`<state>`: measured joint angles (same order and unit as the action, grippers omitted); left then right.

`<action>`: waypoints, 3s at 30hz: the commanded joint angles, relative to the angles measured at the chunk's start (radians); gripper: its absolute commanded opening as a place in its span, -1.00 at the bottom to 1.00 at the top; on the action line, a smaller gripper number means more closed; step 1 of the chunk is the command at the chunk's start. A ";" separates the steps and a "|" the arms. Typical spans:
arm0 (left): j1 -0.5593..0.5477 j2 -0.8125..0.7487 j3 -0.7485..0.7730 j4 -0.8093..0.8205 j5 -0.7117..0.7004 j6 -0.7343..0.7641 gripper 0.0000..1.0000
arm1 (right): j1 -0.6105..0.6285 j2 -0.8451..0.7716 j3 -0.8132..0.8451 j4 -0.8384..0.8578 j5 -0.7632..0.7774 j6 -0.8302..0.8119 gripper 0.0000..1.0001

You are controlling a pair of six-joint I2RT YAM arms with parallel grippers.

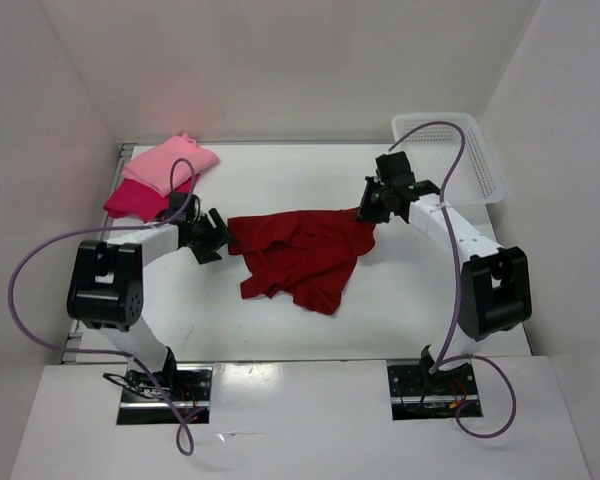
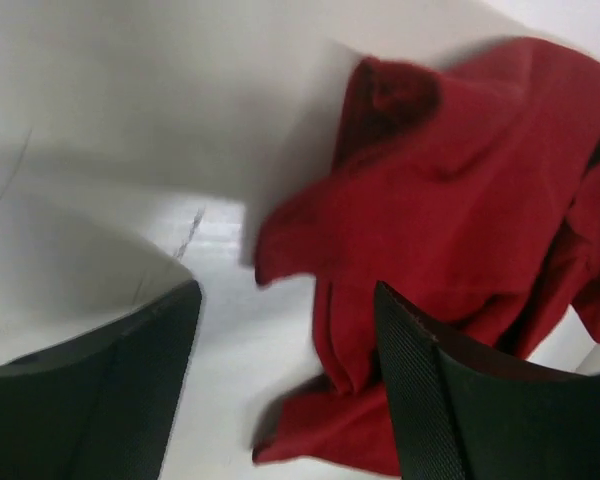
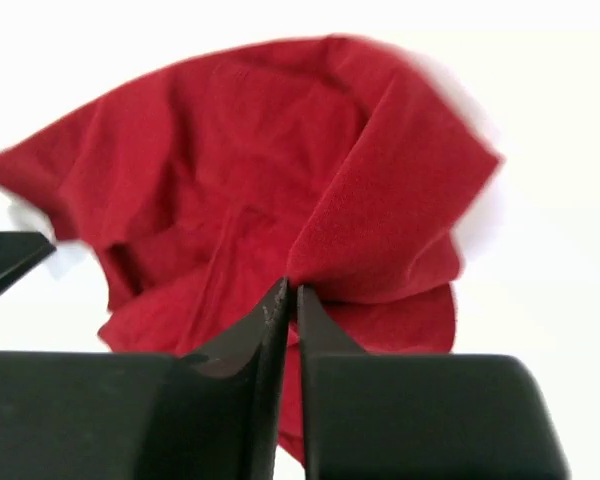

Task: Fold and stack the t-shirts
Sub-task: Move the tshirt to the center of the board, then flatten out the tshirt

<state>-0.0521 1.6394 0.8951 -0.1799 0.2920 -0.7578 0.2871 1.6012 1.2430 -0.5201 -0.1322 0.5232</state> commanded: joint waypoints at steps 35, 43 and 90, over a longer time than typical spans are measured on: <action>-0.042 0.008 0.165 0.076 0.047 -0.060 -0.18 | 0.221 0.305 0.234 0.020 0.089 -0.107 0.02; -0.042 0.060 0.102 0.034 -0.013 -0.015 0.39 | 0.293 0.439 0.385 -0.093 0.253 -0.164 0.08; 0.347 -0.233 0.744 0.060 0.291 -0.316 -1.00 | 0.236 -0.458 0.485 -0.161 0.025 -0.083 -1.00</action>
<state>0.2913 1.4410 1.5360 -0.1608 0.5232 -1.0088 0.5816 1.1954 1.8221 -0.6823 -0.0650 0.4282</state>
